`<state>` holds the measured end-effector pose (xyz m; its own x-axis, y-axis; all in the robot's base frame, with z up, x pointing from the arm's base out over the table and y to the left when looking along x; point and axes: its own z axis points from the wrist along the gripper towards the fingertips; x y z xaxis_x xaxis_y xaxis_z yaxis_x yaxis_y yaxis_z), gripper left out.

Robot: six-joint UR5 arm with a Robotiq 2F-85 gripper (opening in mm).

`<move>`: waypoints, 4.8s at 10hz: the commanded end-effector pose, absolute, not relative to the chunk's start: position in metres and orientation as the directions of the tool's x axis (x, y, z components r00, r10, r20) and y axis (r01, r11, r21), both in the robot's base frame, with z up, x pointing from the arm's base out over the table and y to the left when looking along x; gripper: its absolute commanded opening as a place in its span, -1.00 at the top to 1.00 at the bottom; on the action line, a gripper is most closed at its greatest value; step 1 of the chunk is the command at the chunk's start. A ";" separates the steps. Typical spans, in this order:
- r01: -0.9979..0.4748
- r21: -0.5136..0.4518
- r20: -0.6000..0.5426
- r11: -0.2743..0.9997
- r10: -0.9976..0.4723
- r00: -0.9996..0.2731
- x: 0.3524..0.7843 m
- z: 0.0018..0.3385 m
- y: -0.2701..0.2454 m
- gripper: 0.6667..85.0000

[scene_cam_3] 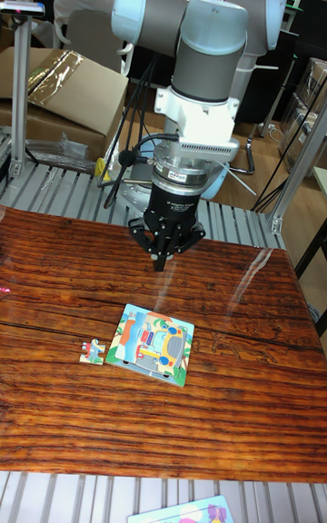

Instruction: Assemble one piece of a puzzle

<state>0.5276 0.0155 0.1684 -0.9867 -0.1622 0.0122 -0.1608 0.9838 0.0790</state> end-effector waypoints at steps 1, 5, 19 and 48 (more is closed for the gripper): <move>-0.065 0.118 0.097 0.991 -0.077 -0.992 0.507 0.172 0.024 0.98; -0.026 0.076 0.115 0.997 -0.034 -0.993 0.504 0.172 0.014 0.98; -0.063 0.021 0.023 0.998 -0.064 -0.998 0.528 0.169 0.000 0.98; -0.154 0.071 -0.105 0.986 -0.146 -0.984 0.622 0.089 -0.073 -0.38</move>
